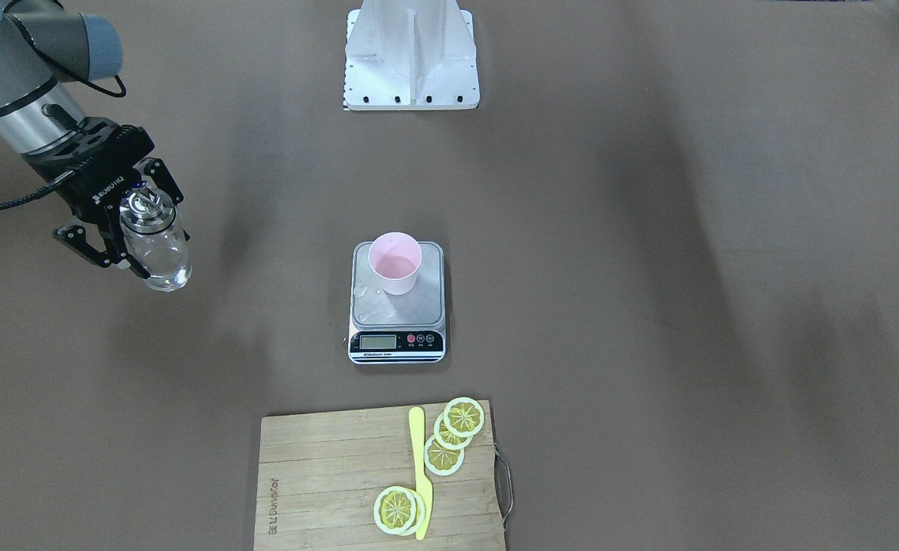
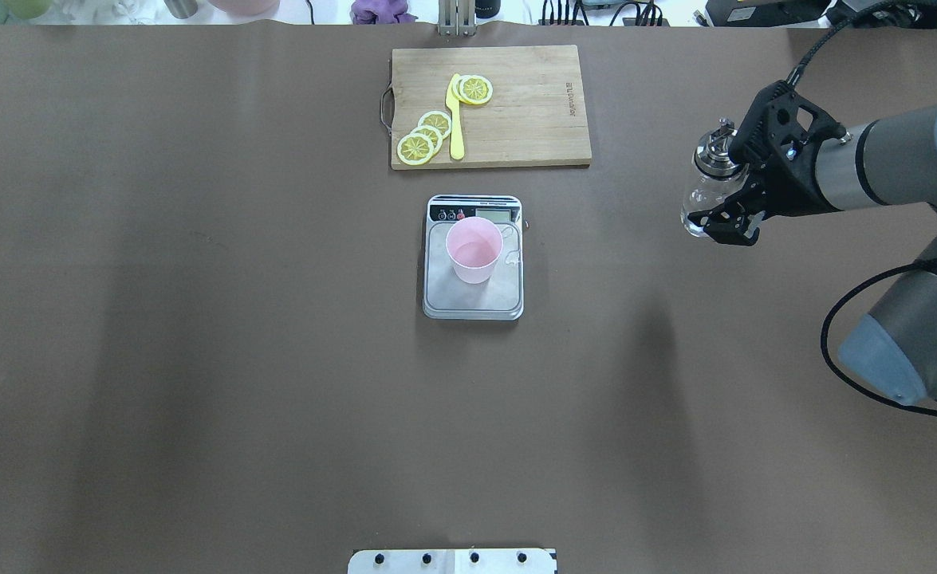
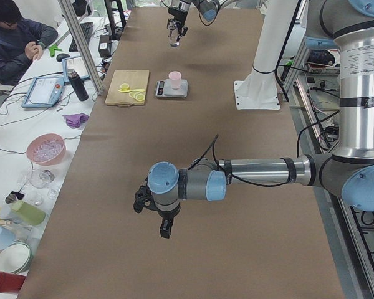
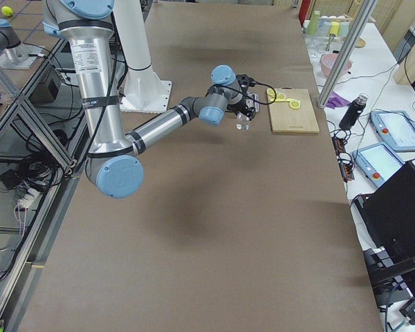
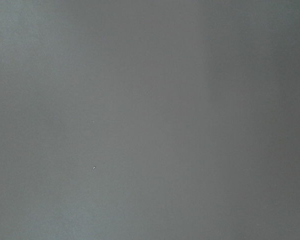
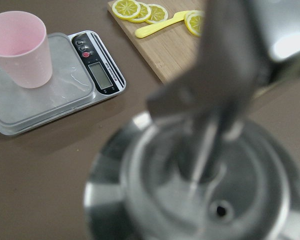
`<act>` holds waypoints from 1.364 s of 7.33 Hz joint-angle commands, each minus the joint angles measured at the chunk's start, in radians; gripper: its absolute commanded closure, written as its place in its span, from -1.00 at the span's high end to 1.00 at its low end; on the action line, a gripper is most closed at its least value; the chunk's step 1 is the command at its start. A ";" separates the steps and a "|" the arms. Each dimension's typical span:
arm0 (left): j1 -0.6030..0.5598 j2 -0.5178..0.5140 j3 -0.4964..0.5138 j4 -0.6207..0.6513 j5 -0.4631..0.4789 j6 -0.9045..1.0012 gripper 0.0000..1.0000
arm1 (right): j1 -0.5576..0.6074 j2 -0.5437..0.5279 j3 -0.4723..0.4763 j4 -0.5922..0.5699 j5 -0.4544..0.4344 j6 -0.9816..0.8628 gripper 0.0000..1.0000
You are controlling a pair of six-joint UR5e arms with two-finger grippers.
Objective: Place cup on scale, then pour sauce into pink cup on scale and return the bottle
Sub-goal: 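Lower the glass dispenser onto the table with the right gripper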
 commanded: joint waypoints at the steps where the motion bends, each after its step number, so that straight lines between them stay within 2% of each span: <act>1: 0.003 0.000 0.001 -0.002 0.002 0.000 0.97 | 0.000 -0.019 -0.136 0.231 0.015 0.057 -1.00; 3: 0.003 0.000 0.001 -0.002 0.002 0.000 0.97 | -0.001 -0.016 -0.280 0.448 0.035 0.160 -1.00; 5: 0.003 0.000 0.001 0.000 0.002 0.000 0.97 | -0.003 -0.012 -0.337 0.506 0.055 0.244 -1.00; 7: 0.004 0.000 0.001 0.000 0.002 0.000 0.97 | -0.004 -0.013 -0.423 0.636 0.058 0.269 -1.00; 10: 0.004 0.000 0.001 0.000 0.002 0.000 0.97 | -0.015 -0.018 -0.445 0.652 0.054 0.267 -1.00</act>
